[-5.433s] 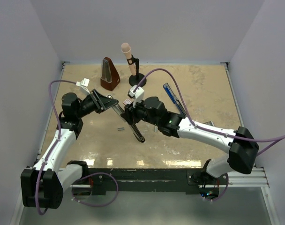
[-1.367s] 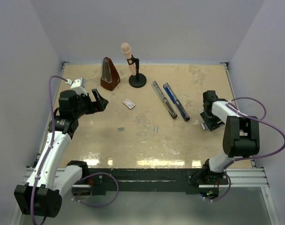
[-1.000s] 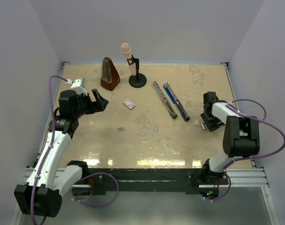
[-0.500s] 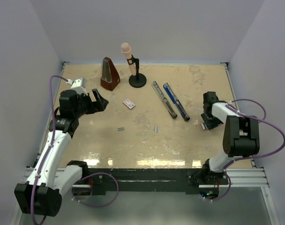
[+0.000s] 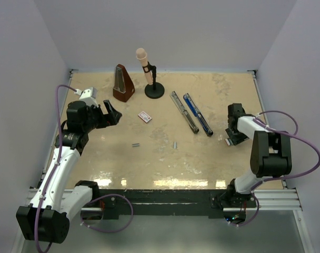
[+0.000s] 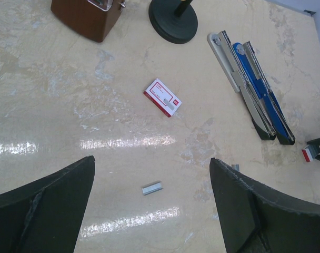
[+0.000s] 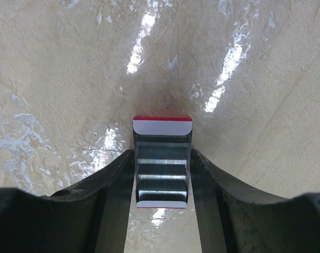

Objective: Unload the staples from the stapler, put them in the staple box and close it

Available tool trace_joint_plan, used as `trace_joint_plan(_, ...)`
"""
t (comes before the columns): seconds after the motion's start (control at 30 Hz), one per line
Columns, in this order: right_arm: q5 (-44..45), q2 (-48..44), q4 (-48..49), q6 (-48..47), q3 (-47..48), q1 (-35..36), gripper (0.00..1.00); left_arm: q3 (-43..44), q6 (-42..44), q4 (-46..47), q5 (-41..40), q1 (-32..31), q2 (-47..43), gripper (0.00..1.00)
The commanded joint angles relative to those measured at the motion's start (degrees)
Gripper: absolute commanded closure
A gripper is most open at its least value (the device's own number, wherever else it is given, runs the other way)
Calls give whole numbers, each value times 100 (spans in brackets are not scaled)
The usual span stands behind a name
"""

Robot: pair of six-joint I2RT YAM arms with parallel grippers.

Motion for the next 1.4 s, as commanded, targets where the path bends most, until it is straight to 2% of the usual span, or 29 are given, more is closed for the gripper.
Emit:
trace_joint_plan(0.0,-12,-113,-34,-82,-161,160,52,99,-32,129,37,51,-58,6)
trace_joint_plan(0.2,23,-69,-236,-39,-65,993,53,99,-32,111,10,51,-76,6)
trace_joint_plan(0.37,32,-42,-683,435,32,2021,53,108,-49,102,-60,60,-120,6)
trace_joint_plan(0.73,-126,-332,-1115,1201,-135,3658,54,99,-58,76,-157,69,-199,6)
trace_joint_plan(1.07,453,-157,-1106,718,621,5002,59,99,-155,-30,-446,77,-146,6)
trace_joint_plan(1.2,673,-34,-948,165,946,5424,59,116,-216,-56,-508,77,-67,6)
trace_joint_plan(1.37,560,159,-27,-924,1175,5759,57,178,-374,-284,-868,95,143,6)
